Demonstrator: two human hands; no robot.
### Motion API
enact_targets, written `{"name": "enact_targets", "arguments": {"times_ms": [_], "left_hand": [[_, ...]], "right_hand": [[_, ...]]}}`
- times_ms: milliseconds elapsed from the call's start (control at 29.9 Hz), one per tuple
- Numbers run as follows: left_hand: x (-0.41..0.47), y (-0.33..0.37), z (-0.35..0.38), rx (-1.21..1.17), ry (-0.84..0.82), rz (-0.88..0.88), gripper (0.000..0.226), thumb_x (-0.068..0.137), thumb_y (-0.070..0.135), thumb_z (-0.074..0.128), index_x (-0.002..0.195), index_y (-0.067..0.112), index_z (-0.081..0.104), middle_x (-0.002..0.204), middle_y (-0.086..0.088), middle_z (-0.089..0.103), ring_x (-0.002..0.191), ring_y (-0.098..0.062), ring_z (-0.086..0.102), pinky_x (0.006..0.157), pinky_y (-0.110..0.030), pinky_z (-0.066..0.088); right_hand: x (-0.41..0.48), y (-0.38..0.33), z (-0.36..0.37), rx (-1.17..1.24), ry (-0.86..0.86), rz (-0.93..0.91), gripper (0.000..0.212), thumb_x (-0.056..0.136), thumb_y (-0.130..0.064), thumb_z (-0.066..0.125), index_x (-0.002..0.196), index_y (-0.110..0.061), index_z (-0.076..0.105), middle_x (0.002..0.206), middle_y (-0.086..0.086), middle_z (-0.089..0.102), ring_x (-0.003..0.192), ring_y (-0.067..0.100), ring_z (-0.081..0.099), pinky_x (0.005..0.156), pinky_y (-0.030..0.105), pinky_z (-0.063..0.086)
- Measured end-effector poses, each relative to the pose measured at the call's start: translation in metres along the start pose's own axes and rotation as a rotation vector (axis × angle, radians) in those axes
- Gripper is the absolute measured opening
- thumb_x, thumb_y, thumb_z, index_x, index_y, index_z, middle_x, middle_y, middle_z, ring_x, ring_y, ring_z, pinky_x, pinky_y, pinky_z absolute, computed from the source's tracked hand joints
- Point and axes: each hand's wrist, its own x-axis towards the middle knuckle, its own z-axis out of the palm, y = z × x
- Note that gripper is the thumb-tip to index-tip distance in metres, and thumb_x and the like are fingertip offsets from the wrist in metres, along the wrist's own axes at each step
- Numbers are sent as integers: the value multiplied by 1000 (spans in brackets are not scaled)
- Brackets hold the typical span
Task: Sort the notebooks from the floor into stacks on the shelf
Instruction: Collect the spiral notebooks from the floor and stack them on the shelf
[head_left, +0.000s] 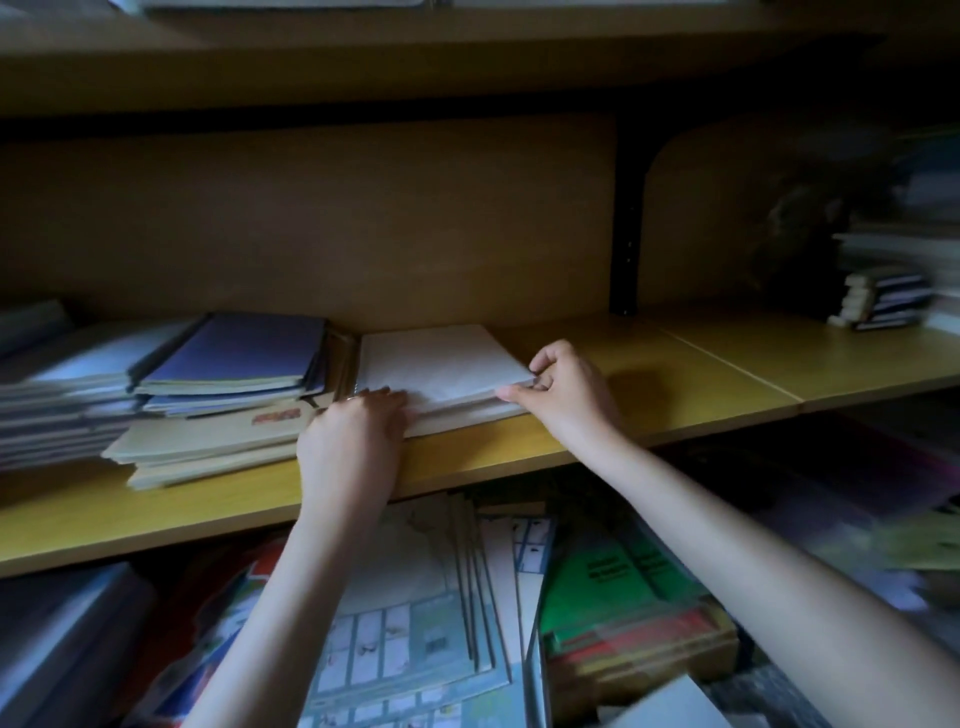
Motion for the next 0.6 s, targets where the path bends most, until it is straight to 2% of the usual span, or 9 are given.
{"name": "enact_targets", "arguments": {"times_ms": [100,234,368,468,535,602], "left_hand": [[-1,-2,6,4,24,16,7,80,18,70,84,16,75,83,-9,73,71,-33,67,60,-34,49],[-4,-9,14,22,75,66,10,80,13,64,83,15,73,87,-5,72,80,-27,67,69,-32,48],[-14,-11,19,0,97,87,31,79,18,49,100,13,72,107,-6,71,100,-28,65,85,-36,47],[-38,-3,19,-19,119,100,33,82,21,49,108,14,68,118,-6,65,111,-28,58,93,-38,41],[-64,8,17,-128,137,168,30,83,20,48,107,13,65,120,-6,62,114,-27,53,96,-39,36],[-93,25,17,-204,113,348,28,81,18,51,106,13,63,118,-7,60,115,-25,50,101,-42,34]], "right_hand": [[-1,-1,3,-82,39,12,37,75,-44,73,92,-23,47,71,-10,49,60,7,49,47,22,28],[-8,-1,3,-230,19,-57,32,81,-46,66,95,-24,48,72,-11,51,60,7,50,45,21,29],[-17,0,1,-387,80,-174,22,89,-39,59,100,-23,48,77,-8,57,59,11,50,43,22,28],[-34,10,-5,-158,89,-332,15,90,-15,55,104,-20,51,66,-12,45,56,4,44,49,22,33],[-58,24,-18,-4,123,-506,19,86,-4,55,102,-13,55,73,-8,45,67,9,48,59,22,39],[-90,46,-34,-61,147,-665,20,84,-2,52,103,-7,56,83,0,51,78,15,51,70,24,42]]}}
